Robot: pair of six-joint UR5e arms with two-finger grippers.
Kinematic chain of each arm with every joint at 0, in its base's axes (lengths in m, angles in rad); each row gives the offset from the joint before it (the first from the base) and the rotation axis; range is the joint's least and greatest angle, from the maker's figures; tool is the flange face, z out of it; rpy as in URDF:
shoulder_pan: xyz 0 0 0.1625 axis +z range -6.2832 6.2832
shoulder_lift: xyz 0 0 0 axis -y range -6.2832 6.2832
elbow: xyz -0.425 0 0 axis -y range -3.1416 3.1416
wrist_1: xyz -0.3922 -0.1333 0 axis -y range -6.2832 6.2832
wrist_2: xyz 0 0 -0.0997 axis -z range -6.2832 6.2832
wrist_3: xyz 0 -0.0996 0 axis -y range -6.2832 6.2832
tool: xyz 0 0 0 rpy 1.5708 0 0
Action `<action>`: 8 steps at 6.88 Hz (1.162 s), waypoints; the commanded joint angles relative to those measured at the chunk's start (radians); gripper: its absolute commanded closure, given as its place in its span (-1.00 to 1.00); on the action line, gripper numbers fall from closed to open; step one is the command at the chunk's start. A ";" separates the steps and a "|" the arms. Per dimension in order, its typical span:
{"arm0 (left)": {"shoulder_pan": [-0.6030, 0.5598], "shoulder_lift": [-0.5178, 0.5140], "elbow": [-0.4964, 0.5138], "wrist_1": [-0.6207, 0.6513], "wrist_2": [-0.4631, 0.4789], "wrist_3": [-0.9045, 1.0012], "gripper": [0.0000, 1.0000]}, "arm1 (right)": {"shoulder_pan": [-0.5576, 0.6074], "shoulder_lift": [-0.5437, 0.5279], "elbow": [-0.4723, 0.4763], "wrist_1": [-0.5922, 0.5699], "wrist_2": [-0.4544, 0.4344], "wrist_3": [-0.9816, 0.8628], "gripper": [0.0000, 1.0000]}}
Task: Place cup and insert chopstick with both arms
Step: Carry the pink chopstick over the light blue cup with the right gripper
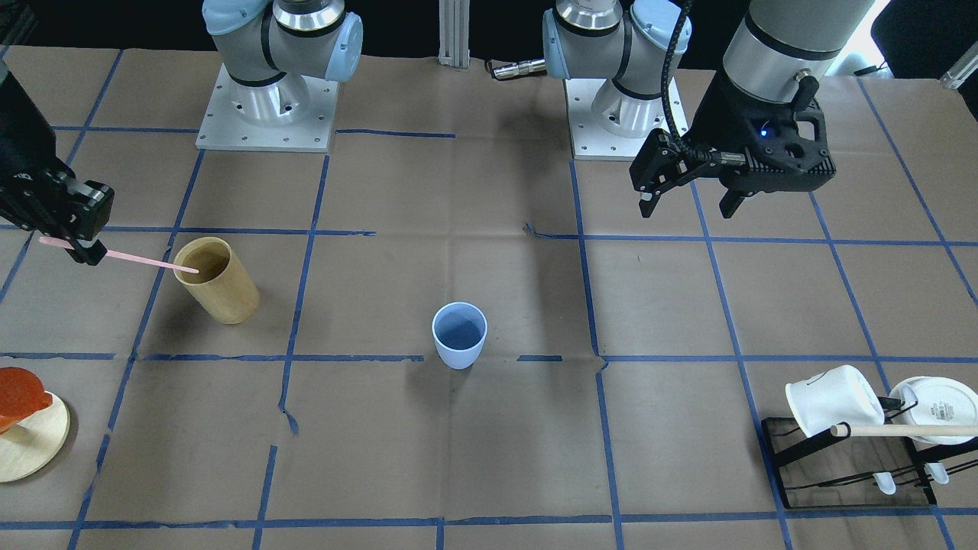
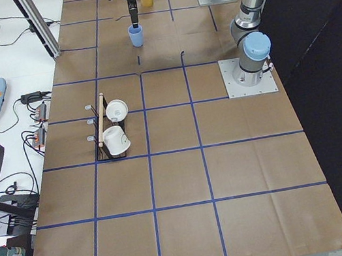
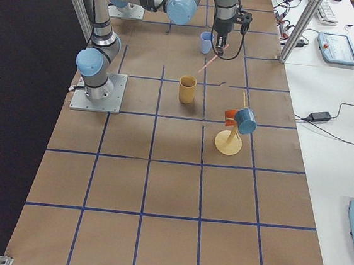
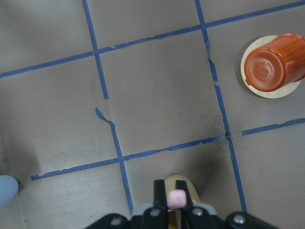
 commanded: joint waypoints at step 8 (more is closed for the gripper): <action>0.002 0.014 0.002 -0.004 -0.008 0.013 -1.00 | 0.352 0.089 0.085 -0.247 0.085 0.452 0.86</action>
